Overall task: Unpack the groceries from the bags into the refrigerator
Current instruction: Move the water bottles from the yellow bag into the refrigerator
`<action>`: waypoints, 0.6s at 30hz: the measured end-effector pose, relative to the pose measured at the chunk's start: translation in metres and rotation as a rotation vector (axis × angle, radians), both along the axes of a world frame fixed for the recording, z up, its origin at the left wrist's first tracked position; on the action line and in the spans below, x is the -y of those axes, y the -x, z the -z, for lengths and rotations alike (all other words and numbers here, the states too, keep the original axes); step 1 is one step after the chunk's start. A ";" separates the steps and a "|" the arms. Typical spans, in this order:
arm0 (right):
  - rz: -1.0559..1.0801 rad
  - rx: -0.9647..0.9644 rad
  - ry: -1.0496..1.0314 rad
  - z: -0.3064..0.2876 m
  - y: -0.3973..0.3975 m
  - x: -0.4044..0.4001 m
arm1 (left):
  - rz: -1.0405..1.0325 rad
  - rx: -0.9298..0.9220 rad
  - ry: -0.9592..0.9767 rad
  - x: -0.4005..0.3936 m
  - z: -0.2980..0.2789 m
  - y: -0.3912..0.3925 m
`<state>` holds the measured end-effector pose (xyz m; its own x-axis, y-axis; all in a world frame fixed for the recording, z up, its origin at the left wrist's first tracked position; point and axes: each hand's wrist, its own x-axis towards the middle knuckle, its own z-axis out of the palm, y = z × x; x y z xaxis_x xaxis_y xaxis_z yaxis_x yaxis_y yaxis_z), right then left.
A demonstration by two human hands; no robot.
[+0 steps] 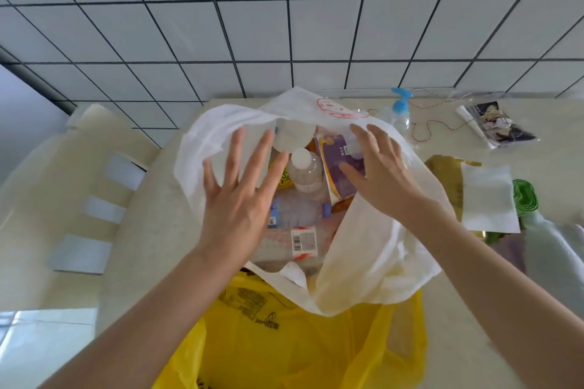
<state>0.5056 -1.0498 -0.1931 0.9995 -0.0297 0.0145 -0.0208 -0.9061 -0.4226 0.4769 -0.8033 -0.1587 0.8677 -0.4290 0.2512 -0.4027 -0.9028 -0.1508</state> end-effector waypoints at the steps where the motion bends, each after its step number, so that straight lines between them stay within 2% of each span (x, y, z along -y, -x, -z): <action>1: -0.003 -0.020 0.026 0.003 -0.002 -0.003 | -0.038 -0.003 -0.021 -0.007 0.000 -0.003; 5: 0.023 -0.022 0.094 0.009 -0.006 -0.006 | -0.270 -0.128 -0.099 -0.033 0.019 -0.020; 10: 0.025 -0.049 0.152 0.012 -0.006 0.000 | -0.501 -0.479 -0.009 -0.063 0.064 -0.040; 11: 0.030 -0.063 0.173 0.012 -0.005 0.000 | -0.463 -0.534 0.017 -0.066 0.071 -0.035; 13: 0.032 -0.068 0.195 0.011 -0.005 -0.002 | -0.257 -0.511 0.051 -0.068 0.084 -0.016; 17: -0.015 -0.027 0.234 0.008 -0.008 -0.010 | 0.357 -0.110 0.135 -0.068 0.091 0.022; 18: -0.014 -0.035 0.241 0.008 -0.009 -0.011 | 0.430 -0.019 0.153 -0.068 0.088 0.025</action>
<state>0.5146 -1.0383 -0.2011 0.9998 -0.0153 -0.0149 -0.0179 -0.9809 -0.1938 0.4515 -0.7349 -0.2463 0.6240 -0.7104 0.3254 -0.7471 -0.6644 -0.0178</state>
